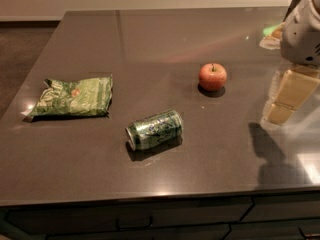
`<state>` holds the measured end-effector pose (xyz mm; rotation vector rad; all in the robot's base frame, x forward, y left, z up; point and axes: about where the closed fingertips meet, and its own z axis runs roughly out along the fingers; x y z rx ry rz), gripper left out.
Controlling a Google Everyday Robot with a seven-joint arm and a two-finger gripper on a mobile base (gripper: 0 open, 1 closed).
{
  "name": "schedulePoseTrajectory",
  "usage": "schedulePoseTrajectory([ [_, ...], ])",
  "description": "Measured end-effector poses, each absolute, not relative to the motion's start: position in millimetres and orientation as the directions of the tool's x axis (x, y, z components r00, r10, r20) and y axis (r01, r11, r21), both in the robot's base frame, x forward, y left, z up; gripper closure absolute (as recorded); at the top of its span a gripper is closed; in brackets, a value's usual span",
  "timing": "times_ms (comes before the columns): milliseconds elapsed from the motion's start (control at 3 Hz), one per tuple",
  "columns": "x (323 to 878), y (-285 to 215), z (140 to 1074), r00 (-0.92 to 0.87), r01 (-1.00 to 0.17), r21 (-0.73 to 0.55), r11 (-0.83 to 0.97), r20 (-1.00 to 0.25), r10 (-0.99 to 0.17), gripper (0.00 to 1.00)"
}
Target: Place green can upright
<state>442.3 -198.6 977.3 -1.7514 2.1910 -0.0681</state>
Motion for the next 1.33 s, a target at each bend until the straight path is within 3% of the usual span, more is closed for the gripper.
schedulePoseTrajectory([
  [667, 457, -112, 960, -0.021, -0.977, -0.195, 0.082, -0.295, -0.955, 0.00],
  [1333, 465, -39, 922, 0.151, -0.979, -0.173, -0.110, -0.247, -0.957, 0.00],
])
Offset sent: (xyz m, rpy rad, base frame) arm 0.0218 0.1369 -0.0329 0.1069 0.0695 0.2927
